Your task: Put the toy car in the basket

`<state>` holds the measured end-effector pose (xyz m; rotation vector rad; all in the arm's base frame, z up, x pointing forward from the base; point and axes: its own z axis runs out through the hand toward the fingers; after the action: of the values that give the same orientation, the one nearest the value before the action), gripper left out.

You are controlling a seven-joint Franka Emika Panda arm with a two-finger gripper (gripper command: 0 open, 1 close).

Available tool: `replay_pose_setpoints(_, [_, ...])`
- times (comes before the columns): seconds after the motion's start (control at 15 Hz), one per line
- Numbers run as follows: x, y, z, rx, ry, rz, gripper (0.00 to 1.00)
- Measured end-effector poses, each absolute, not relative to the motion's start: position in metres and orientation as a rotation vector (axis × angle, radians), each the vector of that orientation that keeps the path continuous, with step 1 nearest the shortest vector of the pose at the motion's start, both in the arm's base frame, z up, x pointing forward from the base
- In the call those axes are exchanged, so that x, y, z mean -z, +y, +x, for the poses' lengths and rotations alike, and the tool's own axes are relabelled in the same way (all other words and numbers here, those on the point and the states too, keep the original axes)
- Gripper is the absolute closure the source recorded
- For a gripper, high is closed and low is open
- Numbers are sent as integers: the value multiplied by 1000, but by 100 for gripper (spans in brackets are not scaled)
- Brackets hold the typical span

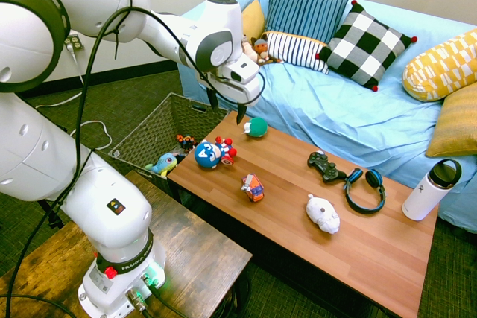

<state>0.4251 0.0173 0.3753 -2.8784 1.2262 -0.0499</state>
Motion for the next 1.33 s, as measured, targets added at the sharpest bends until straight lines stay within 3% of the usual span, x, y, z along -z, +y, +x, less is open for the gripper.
replay_pose_setpoints(0.33, [-357,0,430,-29,1191,-2898,0])
replay_pose_setpoints(0.6, [-301,-34,449,-217,1064,-3056,0])
replay_pose_setpoints(1.0, [-186,-93,498,-707,1001,-3209,0])
replay_pose_setpoints(1.33, [-145,-87,513,-966,955,-3162,0])
